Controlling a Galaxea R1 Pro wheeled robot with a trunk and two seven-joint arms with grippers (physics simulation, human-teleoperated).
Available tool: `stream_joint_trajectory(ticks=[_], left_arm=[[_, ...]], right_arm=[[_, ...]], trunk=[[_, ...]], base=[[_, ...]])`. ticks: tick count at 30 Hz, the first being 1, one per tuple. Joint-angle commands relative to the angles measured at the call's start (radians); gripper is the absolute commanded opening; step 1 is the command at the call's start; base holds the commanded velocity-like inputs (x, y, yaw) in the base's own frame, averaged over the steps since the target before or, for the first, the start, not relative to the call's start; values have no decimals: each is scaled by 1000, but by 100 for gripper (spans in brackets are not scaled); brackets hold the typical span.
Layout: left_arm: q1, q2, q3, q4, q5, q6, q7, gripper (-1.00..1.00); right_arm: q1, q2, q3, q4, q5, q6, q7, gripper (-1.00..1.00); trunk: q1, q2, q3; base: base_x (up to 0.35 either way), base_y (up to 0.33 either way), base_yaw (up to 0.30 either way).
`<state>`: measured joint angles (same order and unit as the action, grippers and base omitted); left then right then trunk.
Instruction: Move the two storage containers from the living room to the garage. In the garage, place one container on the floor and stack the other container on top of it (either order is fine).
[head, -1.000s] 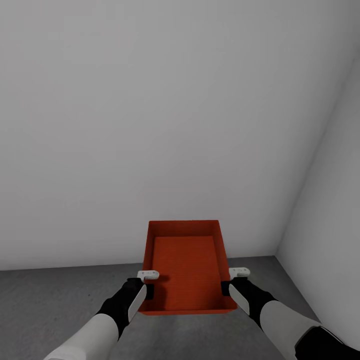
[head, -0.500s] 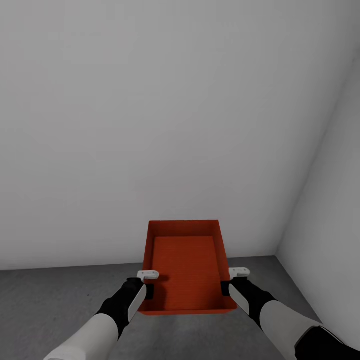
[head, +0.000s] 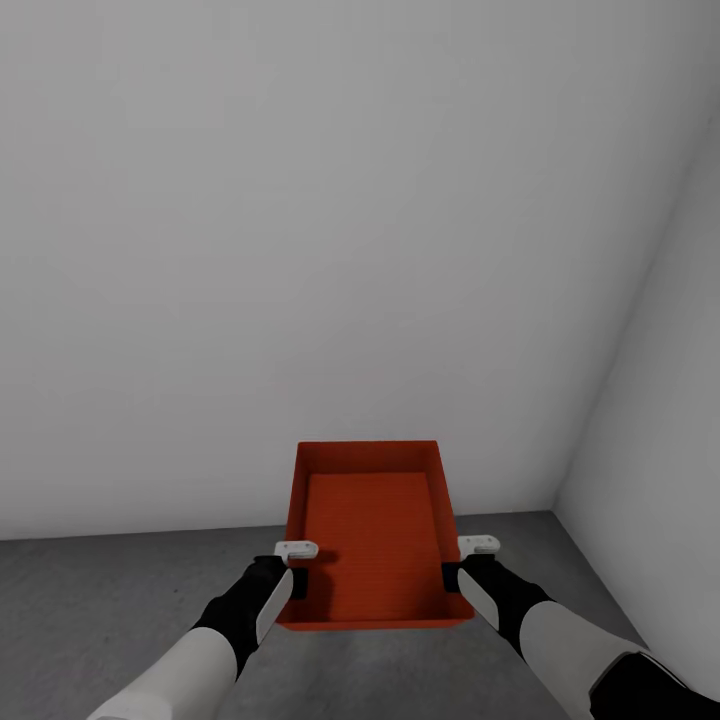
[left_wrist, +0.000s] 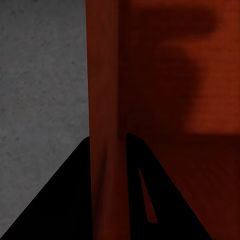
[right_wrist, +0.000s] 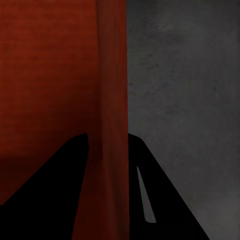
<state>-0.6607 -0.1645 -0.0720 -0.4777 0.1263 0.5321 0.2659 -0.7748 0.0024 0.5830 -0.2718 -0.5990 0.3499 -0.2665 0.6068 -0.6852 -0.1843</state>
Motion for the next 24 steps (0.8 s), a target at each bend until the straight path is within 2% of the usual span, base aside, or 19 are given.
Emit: stream_joint_trajectory(ticks=[1, 8, 9, 13, 18, 21, 24], left_arm=[[0, 2, -11, 34, -8, 11, 15, -100], [0, 2, -12, 34, -8, 11, 14, -100], [-3, 7, -5, -3, 10, -1, 9, -100], [-3, 10, 1, -3, 7, -2, 1, -100], [-3, -4, 56, -4, -62, -3, -15, -100], [-3, -4, 80, -4, -84, -3, -27, -100], [-3, -4, 100, -4, -107, -3, -38, -100]], right_arm=[[-1, -1, 26, -10, -16, 0, -4, -100], [-1, -1, 25, -10, -16, 0, -4, -100], [-1, -1, 11, -5, -5, 6, -2, -100], [-1, 0, -37, -5, 54, 6, 11, -100], [-1, -2, -114, -2, 139, 6, 36, -100], [-1, 7, -162, -2, 189, 6, 35, -100], [-1, 16, -195, -2, 223, 7, 33, -100]], trunk=[[4, -9, -5], [31, -58, -27], [31, -58, -27], [31, -58, -27], [31, -58, -27], [31, -58, -27], [31, -58, -27]], base=[[0, 0, 0], [0, 0, 0], [0, 0, 0], [0, 0, 0], [0, 0, 0], [0, 0, 0], [0, 0, 0]])
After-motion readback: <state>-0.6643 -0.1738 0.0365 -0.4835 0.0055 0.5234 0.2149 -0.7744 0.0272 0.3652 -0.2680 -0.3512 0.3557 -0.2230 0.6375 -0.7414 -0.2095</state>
